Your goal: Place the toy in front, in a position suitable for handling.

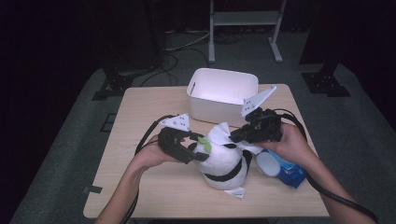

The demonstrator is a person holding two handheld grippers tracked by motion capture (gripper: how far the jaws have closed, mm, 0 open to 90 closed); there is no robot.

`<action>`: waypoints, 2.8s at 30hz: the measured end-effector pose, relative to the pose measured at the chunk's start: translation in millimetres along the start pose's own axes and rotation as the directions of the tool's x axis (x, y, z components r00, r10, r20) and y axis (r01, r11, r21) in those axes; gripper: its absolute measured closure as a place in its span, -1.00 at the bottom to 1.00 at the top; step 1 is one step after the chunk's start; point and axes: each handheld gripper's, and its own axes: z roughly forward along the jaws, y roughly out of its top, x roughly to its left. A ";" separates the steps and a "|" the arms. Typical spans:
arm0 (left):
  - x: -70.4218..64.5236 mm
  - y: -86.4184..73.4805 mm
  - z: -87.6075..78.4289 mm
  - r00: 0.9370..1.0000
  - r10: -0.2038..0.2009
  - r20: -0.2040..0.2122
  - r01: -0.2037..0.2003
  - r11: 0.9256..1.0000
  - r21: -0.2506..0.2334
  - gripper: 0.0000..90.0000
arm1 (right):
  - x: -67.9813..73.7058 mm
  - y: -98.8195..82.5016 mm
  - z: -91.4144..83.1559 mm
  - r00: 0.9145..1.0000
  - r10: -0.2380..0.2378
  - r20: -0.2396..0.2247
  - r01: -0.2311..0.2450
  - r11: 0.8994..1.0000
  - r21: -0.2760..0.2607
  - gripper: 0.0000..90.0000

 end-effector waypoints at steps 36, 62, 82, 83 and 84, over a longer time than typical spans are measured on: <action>5.0 -63.7 -50.4 0.990 -0.084 -0.112 0.080 0.996 -0.037 -0.49 | 9.7 34.6 97.1 0.991 -0.021 -0.135 0.017 0.999 -0.032 0.85; 10.3 -77.2 -15.9 0.989 -0.132 -0.068 0.130 0.991 -0.035 -0.48 | 7.5 -13.7 84.0 0.997 0.019 -0.072 -0.015 0.999 0.052 0.83; 8.8 -76.4 -3.4 0.988 -0.113 -0.107 0.111 0.994 -0.023 -0.31 | -3.5 -47.2 47.4 0.997 0.072 0.000 -0.072 0.996 0.045 0.84; 8.6 -76.5 -3.4 0.988 -0.113 -0.107 0.111 0.993 -0.024 -0.31 | -6.8 -52.6 44.4 0.996 0.084 0.008 -0.085 0.995 0.044 0.84; 8.7 -76.7 -3.5 0.988 -0.113 -0.107 0.111 0.994 -0.024 -0.31 | -10.0 -58.1 41.3 0.994 0.105 0.015 -0.105 0.994 0.041 0.84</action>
